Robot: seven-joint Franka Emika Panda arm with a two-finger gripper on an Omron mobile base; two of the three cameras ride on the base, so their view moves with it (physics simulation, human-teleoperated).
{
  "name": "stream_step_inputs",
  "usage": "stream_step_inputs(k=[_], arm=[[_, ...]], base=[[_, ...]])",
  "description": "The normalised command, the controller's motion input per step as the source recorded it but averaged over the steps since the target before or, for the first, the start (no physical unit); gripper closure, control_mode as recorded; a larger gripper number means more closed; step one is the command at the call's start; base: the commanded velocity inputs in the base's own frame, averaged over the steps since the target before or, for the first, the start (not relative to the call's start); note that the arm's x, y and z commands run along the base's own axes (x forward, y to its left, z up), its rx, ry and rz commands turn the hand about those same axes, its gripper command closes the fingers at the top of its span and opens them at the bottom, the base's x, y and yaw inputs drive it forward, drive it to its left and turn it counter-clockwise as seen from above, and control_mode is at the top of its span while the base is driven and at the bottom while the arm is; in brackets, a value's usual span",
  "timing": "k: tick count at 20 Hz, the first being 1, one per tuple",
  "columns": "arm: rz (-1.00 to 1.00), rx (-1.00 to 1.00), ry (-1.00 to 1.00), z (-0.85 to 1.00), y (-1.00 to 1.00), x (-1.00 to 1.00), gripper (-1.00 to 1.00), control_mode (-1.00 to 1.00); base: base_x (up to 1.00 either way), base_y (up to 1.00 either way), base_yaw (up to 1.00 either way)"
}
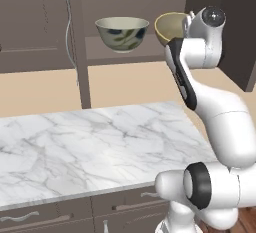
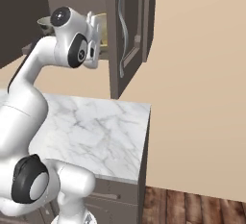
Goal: Open the cabinet. Pick the bowls from the counter and place them in the cabinet. Then close the cabinet.
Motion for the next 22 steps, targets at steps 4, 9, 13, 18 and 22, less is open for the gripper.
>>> stream_step_inputs(k=[4,9,13,18,22], arm=[[0.0,0.0,0.01,-0.01,-0.07,0.29,1.0,-1.0],[0.0,0.0,0.0,-0.39,0.0,0.39,1.0,-1.0],[0.0,0.0,0.03,-0.64,0.0,0.53,1.0,-1.0],[0.0,0.0,0.02,-0.25,0.04,0.19,-1.0,-1.0],[0.0,0.0,-0.1,0.05,0.04,-0.16,-1.0,-1.0]], base=[[0.0,0.0,0.0],[0.0,0.0,0.0],[0.0,0.0,0.0],[0.0,0.0,0.0],[0.0,0.0,0.0]])
